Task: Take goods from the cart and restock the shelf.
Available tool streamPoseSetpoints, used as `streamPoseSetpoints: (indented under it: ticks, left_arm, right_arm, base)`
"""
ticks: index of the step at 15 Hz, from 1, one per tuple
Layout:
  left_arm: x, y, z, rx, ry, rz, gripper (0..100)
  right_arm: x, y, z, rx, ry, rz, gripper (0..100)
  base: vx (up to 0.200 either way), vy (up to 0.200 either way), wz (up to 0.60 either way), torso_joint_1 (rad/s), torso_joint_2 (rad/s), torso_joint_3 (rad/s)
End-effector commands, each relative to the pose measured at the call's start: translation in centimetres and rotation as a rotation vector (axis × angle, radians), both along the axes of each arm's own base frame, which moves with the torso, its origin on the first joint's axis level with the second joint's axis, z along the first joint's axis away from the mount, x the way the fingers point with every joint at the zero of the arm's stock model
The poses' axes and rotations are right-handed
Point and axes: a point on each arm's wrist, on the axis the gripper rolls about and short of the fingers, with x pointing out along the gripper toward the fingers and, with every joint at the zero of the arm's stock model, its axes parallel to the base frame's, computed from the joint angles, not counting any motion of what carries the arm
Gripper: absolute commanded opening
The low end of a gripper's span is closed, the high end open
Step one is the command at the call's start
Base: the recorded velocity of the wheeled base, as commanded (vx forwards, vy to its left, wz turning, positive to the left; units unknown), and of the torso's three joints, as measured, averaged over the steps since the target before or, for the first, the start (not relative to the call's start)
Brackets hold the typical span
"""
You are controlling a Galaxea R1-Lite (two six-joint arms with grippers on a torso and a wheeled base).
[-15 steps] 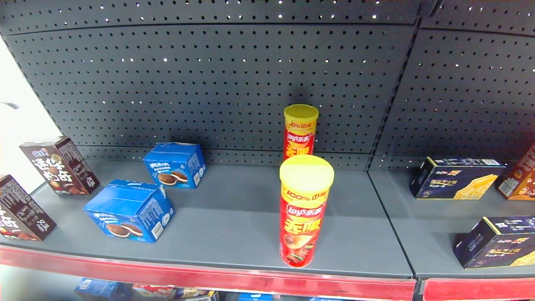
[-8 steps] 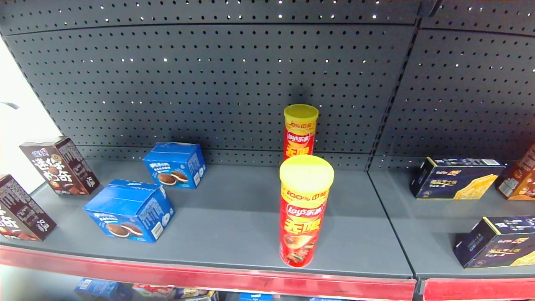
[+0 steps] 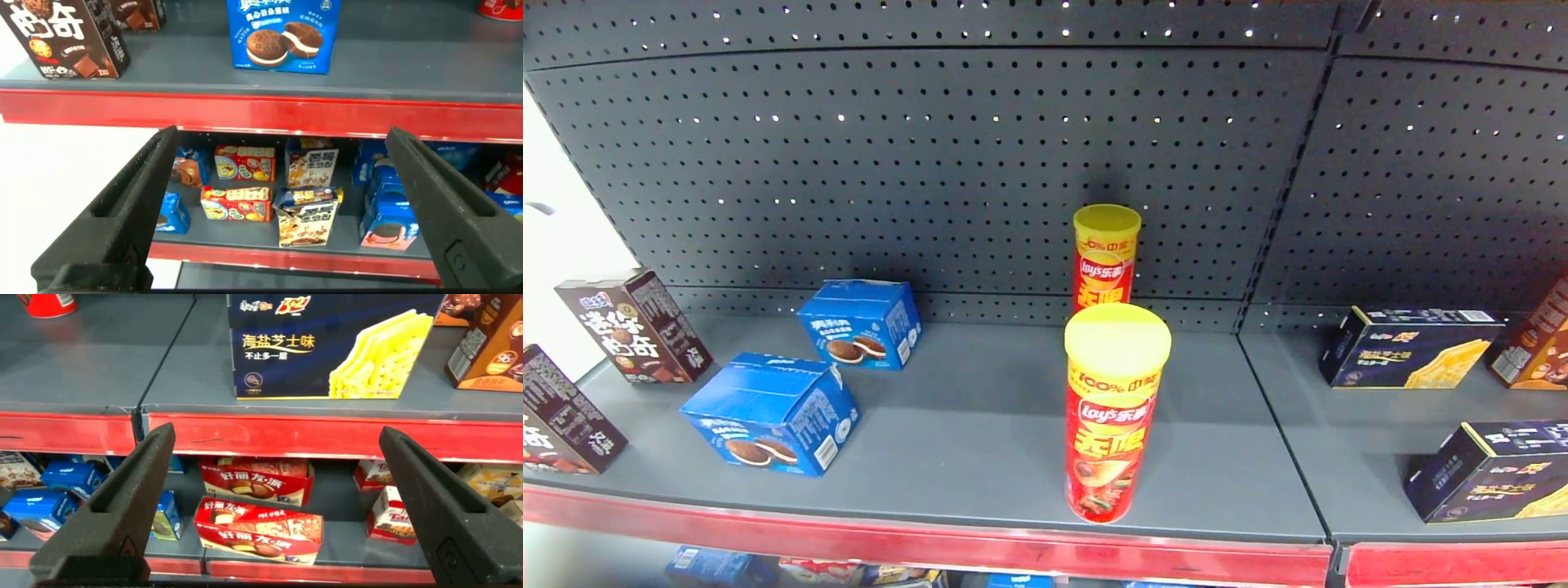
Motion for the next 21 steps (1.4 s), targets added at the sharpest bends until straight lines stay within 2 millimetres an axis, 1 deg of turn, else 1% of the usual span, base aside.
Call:
streamPoseSetpoints:
  ticks: [1,13,14,21]
  left_arm:
    - [0.01,0.01,0.04,0.000,0.001,-0.001,100]
    - [0.01,0.00,-0.02,0.000,0.002,-0.001,100]
    - [0.01,0.00,-0.02,0.000,0.002,-0.001,100]
    - [0.01,0.00,-0.02,0.000,0.002,-0.001,100]
  right_arm:
    - [0.00,0.00,0.00,0.001,0.000,0.000,100]
    - [0.01,0.00,0.01,-0.001,0.001,0.000,100]
    - [0.00,0.00,0.00,-0.001,0.000,0.000,100]
    - [0.00,0.01,0.00,0.001,0.000,0.003,100]
  base:
    - [0.000,0.000,0.00,0.000,0.00,0.000]
    - [0.000,0.000,0.00,0.000,0.00,0.000]
    - [0.000,0.000,-0.60,0.002,0.00,-0.002]
    - [0.000,0.000,0.00,0.000,0.00,0.000]
